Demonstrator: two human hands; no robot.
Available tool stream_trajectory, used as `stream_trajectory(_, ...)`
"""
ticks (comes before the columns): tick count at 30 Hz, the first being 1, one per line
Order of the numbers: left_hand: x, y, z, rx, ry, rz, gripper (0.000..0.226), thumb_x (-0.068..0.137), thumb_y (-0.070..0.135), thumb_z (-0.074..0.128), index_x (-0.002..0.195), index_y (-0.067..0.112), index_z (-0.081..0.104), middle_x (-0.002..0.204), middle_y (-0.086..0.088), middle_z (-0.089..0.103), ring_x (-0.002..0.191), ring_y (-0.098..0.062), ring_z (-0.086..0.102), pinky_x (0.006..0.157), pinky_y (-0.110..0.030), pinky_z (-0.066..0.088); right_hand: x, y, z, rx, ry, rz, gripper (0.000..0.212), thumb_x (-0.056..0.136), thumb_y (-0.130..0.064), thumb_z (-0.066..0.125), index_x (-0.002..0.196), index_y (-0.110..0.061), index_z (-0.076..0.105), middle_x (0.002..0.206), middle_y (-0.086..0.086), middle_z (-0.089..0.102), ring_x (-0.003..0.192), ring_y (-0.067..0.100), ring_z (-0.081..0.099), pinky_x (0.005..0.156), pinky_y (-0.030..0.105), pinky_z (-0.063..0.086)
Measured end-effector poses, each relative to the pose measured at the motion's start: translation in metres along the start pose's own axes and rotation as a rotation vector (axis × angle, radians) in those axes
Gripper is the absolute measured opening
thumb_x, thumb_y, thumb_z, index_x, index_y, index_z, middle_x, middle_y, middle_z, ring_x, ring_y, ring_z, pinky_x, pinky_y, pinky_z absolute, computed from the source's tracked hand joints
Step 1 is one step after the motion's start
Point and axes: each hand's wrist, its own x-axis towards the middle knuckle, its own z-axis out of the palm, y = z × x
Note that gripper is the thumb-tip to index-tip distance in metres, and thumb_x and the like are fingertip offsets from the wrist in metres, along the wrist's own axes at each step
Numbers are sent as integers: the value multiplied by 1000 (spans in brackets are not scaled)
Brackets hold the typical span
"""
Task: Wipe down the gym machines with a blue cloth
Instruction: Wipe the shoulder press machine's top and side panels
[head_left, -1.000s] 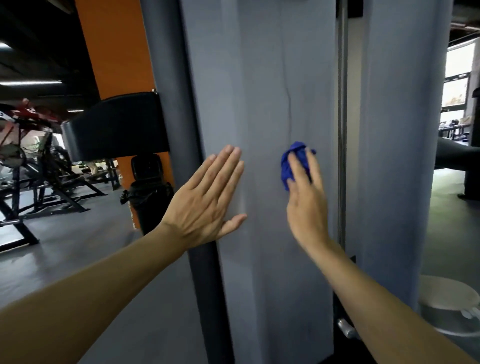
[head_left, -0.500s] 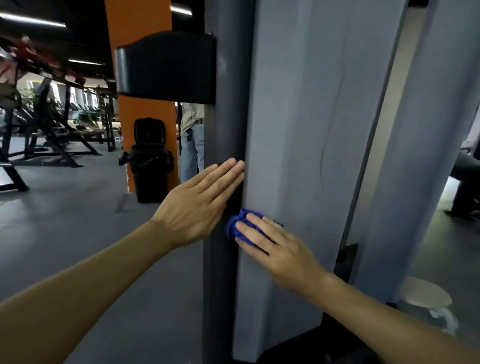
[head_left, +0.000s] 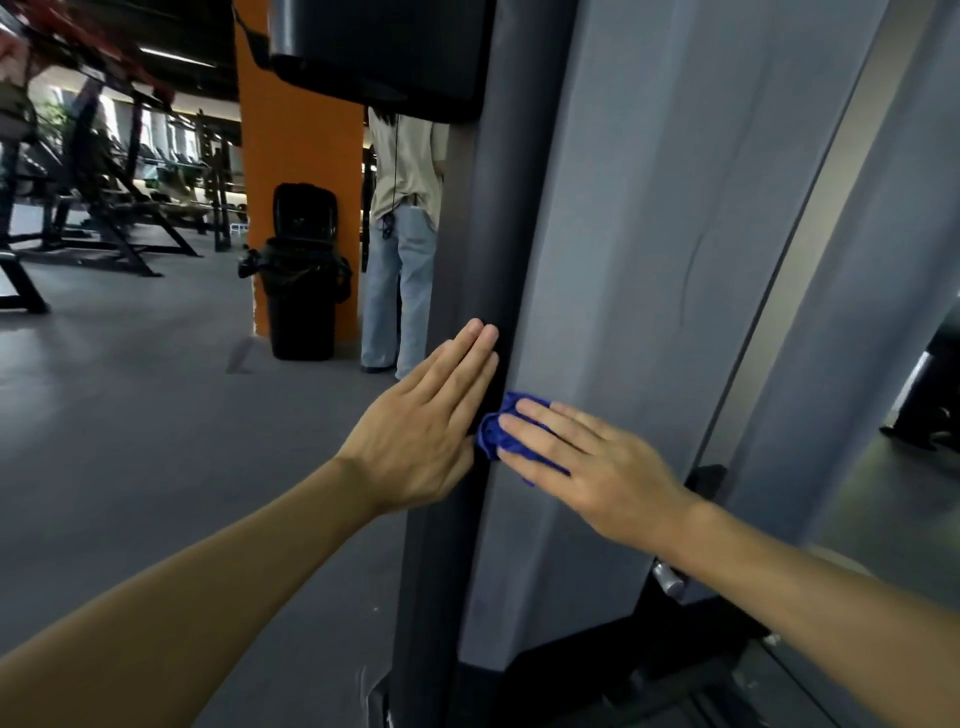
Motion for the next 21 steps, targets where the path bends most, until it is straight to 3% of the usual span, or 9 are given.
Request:
stream_trajectory(3, -1, 2, -2, 30, -40, -1, 90, 102, 52, 42, 158, -12, 10, 167, -35, -4, 158, -43, -9, 130, -53, 9, 23, 37, -17, -16, 112, 112, 50, 104, 1, 37, 149, -13, 53, 160, 15, 39, 149, 34, 36, 121, 47, 34)
stream_trajectory(7, -6, 4, 2, 32, -58, -6, 95, 99, 53, 46, 159, -10, 7, 167, -34, -6, 158, -43, -9, 130, -54, 9, 32, 37, -18, 18, 288, 401, 51, 103, 8, 40, 148, -12, 55, 158, 16, 42, 150, 34, 35, 120, 44, 37)
stream_trajectory(12, -10, 6, 2, 23, -73, -6, 92, 96, 44, 50, 159, -8, 9, 168, -32, -4, 159, -41, -7, 130, -53, 11, -32, -26, 22, 62, -35, -93, 48, 101, -3, 46, 148, -13, 54, 162, 13, 37, 152, 32, 31, 125, 45, 26)
stream_trajectory(14, -10, 4, 0, 48, -72, 11, 91, 97, 43, 49, 159, -8, 6, 168, -32, -6, 159, -42, -7, 129, -54, 11, -27, -5, 14, 69, -7, -113, 46, 102, -2, 47, 145, -14, 57, 161, 12, 39, 150, 30, 35, 125, 43, 26)
stream_trajectory(18, -9, 5, -3, 79, -81, 9, 91, 95, 41, 49, 158, -10, 9, 167, -34, -4, 159, -43, -4, 130, -55, 12, 13, 63, -26, -2, 291, 290, 46, 99, 0, 54, 140, -18, 64, 155, 9, 49, 141, 30, 49, 109, 44, 44)
stream_trajectory(21, -8, 14, -3, 82, -80, -17, 89, 96, 42, 47, 158, -12, 12, 167, -35, -3, 159, -44, -2, 129, -57, 14, 20, 60, -28, -25, 402, 504, 41, 98, -6, 58, 135, -21, 68, 152, 6, 52, 129, 31, 56, 93, 44, 49)
